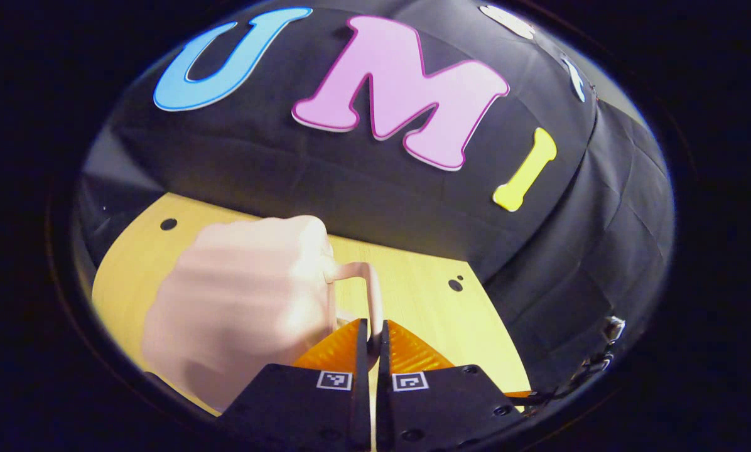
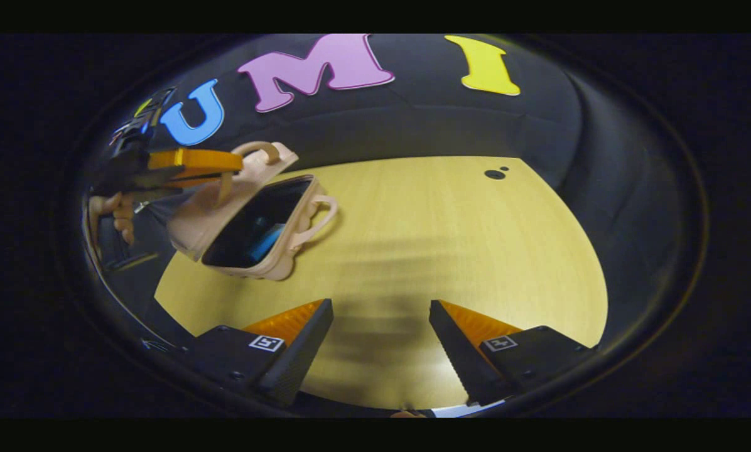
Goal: First open the suitcase, pack the skin care products into it, and then close the suitcase.
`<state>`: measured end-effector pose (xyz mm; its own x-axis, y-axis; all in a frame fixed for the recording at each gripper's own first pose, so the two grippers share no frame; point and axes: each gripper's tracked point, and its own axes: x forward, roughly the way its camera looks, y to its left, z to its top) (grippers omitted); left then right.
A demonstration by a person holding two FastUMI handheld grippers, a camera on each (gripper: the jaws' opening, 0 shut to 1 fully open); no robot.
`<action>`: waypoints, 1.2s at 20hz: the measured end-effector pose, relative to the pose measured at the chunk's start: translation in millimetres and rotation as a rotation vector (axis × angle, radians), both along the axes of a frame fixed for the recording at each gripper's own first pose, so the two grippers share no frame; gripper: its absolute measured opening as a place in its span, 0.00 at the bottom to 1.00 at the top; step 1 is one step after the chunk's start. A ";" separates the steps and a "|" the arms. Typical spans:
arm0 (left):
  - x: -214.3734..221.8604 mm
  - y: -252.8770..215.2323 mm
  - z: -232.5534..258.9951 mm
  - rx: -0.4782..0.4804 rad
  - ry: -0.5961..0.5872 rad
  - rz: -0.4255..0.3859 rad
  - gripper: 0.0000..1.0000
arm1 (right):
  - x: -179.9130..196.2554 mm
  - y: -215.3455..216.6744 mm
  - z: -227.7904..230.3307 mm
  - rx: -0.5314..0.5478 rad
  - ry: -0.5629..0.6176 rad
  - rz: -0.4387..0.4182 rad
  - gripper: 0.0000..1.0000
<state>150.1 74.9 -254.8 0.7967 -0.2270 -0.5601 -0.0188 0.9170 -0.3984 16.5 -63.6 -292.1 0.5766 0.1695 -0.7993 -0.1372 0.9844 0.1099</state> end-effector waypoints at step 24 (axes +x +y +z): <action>-153.8 38.7 226.5 0.215 -0.495 0.109 0.96 | 17.7 54.6 193.7 0.176 -0.467 -0.087 0.98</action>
